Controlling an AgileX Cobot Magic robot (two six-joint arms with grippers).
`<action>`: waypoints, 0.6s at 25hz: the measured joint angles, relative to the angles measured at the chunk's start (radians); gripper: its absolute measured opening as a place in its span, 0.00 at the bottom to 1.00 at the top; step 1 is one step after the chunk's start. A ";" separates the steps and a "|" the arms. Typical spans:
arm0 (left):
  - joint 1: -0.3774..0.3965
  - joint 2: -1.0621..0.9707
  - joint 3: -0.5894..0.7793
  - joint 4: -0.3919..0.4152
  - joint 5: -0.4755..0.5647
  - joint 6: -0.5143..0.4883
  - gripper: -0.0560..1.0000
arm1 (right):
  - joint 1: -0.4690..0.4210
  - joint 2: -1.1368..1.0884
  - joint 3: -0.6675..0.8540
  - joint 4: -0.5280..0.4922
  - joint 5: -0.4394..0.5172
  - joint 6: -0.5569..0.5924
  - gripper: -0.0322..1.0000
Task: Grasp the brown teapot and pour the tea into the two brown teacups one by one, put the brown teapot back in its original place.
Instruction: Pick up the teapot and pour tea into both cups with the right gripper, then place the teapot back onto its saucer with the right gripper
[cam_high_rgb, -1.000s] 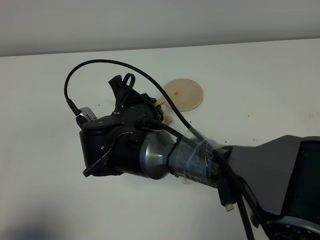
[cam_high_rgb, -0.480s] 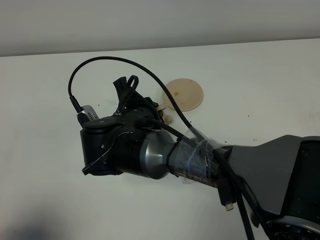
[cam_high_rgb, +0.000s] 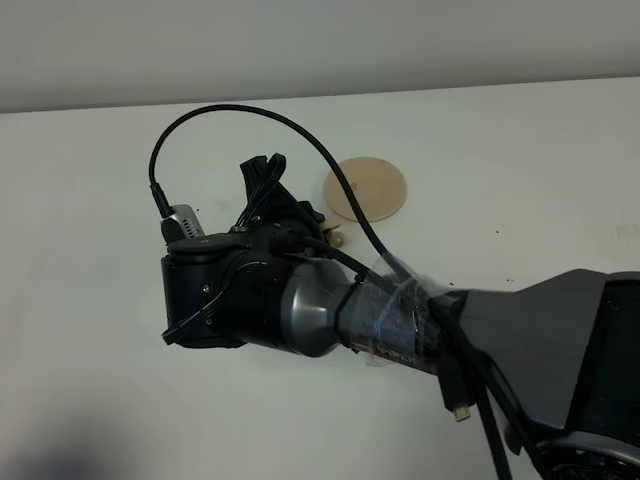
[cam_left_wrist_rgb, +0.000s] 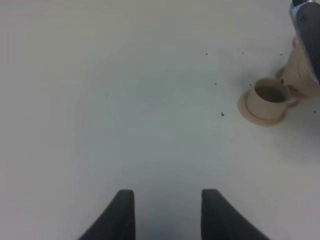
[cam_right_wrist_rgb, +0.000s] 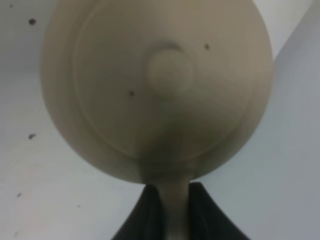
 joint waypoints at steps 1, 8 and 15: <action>0.000 0.000 0.000 0.000 0.000 0.000 0.40 | 0.000 -0.005 0.000 0.010 0.000 0.009 0.16; 0.000 0.000 0.000 0.000 0.000 0.000 0.40 | -0.035 -0.101 0.000 0.116 -0.001 0.115 0.16; 0.000 0.000 0.000 0.000 0.000 0.000 0.40 | -0.184 -0.215 -0.001 0.272 -0.041 0.219 0.16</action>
